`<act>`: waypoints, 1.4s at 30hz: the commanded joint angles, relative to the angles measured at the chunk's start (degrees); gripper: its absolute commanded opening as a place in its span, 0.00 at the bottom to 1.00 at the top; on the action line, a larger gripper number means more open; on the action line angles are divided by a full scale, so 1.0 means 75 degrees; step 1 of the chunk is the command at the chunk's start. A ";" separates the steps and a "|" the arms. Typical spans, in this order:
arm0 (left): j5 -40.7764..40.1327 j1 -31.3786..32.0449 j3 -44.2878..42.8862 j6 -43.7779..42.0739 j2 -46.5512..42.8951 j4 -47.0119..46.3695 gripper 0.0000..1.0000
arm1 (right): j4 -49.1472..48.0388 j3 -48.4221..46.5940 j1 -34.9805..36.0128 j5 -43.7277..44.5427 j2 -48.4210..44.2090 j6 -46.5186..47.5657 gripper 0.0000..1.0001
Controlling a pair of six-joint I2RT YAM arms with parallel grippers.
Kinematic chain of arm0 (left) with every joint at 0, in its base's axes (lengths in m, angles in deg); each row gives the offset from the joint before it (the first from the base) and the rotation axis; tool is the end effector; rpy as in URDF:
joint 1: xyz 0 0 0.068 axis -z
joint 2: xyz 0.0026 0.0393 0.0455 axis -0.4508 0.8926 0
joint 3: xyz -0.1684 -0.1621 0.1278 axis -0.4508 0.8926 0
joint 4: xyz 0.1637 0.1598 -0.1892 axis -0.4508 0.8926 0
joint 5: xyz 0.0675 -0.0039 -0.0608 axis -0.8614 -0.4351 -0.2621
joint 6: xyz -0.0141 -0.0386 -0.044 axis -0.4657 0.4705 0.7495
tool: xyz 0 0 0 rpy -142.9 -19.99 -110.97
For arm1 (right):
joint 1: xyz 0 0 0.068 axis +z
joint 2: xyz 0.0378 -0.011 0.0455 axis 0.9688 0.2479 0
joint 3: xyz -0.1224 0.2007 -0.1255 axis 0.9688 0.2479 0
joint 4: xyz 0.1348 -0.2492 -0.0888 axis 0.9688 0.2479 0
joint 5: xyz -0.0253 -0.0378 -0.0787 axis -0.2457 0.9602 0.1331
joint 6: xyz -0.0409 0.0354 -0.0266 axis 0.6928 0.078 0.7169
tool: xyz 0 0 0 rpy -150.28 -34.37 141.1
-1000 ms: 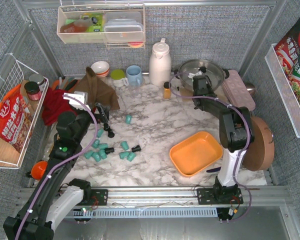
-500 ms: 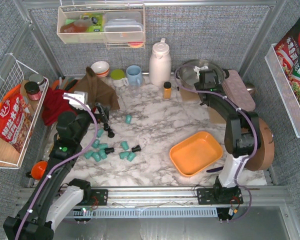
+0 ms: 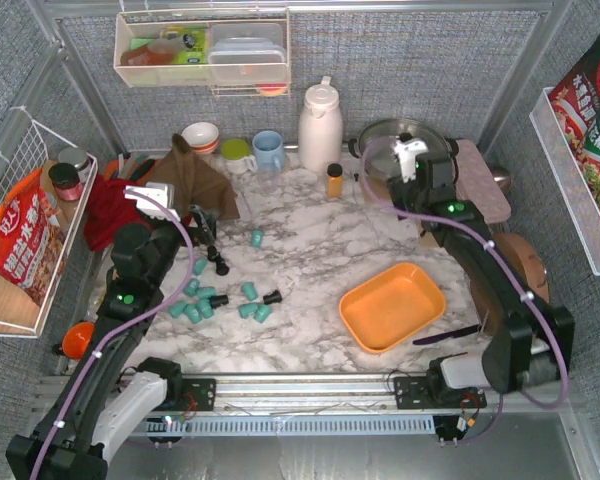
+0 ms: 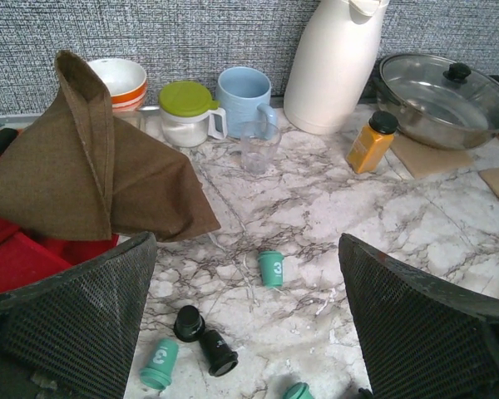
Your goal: Mix the coffee capsules in the storage basket
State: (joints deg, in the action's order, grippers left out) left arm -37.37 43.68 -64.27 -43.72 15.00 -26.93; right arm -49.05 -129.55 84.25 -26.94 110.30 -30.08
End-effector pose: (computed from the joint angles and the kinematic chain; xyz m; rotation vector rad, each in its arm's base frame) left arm 0.2308 -0.0714 0.3396 0.1075 1.5567 -0.4032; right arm 0.3686 0.0427 0.3175 -0.2127 2.0671 -0.3505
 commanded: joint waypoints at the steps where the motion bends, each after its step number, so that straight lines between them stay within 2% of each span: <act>1: 0.0011 -0.0001 -0.0060 -0.0020 0.0006 -0.0119 0.99 | 0.0272 0.0766 0.0517 -0.2292 -0.1076 0.2293 0.75; 4: 0.0023 0.0005 -0.0074 -0.0009 -0.0002 -0.0097 0.99 | 0.0992 0.1056 0.0740 -0.3679 -0.1507 0.3871 0.74; 7: 0.0023 -0.0003 -0.0056 -0.0009 -0.0048 -0.0108 0.99 | 0.2376 0.0998 0.1126 -0.4393 -0.1593 0.5272 0.74; 11: 0.0045 0.0005 -0.0037 0.0003 -0.0098 -0.0128 0.99 | 0.3624 0.0921 0.2032 -0.3807 -0.1409 0.6713 0.74; 15: 0.0058 -0.0001 -0.0037 0.0015 -0.0132 -0.0125 0.99 | 0.3911 0.1082 0.2355 -0.3161 -0.1149 0.7398 0.74; 22: 0.0013 0.0000 -0.0010 -0.0014 -0.0191 -0.0137 0.99 | 0.4443 0.0838 0.2498 -0.3082 -0.0266 0.7719 0.73; 31: 0.0033 0.0005 -0.0014 -0.0022 -0.0203 -0.0146 0.99 | 0.4229 0.0706 0.2572 -0.3171 0.0667 0.8030 0.66; 38: 0.0030 -0.0001 -0.0013 -0.0020 -0.0204 -0.0160 0.99 | 0.4230 0.0713 0.2708 -0.3451 0.1144 0.8195 0.59; 42: 0.0013 -0.0001 -0.0013 -0.0032 -0.0193 -0.0137 0.99 | 0.4210 0.0748 0.2767 -0.3593 0.1369 0.8240 0.50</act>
State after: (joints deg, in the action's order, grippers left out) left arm -37.35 43.68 -64.27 -43.72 13.56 -26.93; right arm -18.32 -123.82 104.64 -51.36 119.45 30.39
